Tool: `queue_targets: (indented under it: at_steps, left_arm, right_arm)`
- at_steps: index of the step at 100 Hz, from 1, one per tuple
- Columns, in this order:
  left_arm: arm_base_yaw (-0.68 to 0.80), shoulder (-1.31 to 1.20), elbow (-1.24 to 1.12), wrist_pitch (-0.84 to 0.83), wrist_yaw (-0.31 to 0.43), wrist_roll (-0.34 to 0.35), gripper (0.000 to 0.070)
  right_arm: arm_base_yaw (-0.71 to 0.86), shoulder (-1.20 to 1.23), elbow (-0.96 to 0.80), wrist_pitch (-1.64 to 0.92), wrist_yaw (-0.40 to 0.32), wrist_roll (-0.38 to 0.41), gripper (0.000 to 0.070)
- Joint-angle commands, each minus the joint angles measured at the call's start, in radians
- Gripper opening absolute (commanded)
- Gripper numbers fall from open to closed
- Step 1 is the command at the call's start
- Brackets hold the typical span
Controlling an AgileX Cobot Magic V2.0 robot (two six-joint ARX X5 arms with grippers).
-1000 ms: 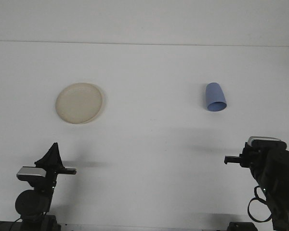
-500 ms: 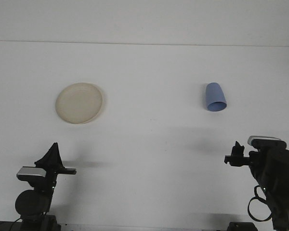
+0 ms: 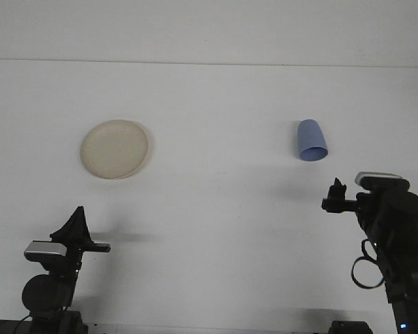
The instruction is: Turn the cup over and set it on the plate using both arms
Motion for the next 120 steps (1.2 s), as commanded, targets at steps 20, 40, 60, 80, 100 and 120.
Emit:
queue_targets:
  at_steps: [20,40,60,80,100,120]
  left_arm:
    - [0.000,-0.001,-0.019,0.013,0.003,0.005,0.0011]
    - [0.000,-0.001,-0.019,0.013,0.003,0.005,0.0011]
    - [0.000,-0.001,-0.019,0.013,0.003,0.005,0.0010]
    - [0.000,-0.001,-0.019,0.013,0.003,0.005,0.0011]
    - [0.000,-0.001,-0.019,0.013,0.003,0.005,0.0010]
    - [0.000,-0.001,-0.019,0.013,0.003,0.005,0.0011]
  right_arm:
    - [0.000,0.187,-0.014,0.264,-0.014,-0.062,0.0548]
    - [0.000,0.331,-0.094,0.452,-0.014,-0.084,0.0548]
    - [-0.014,0.444,-0.205,0.678,-0.014,-0.084,0.0548]
    - [-0.048,0.570,-0.243,0.840,-0.076,-0.085,0.0548]
    - [-0.087,0.690,-0.243,1.014,-0.106,-0.085,0.0548]
    - [-0.122,0.759,-0.233,1.118,-0.153,-0.089,0.0548]
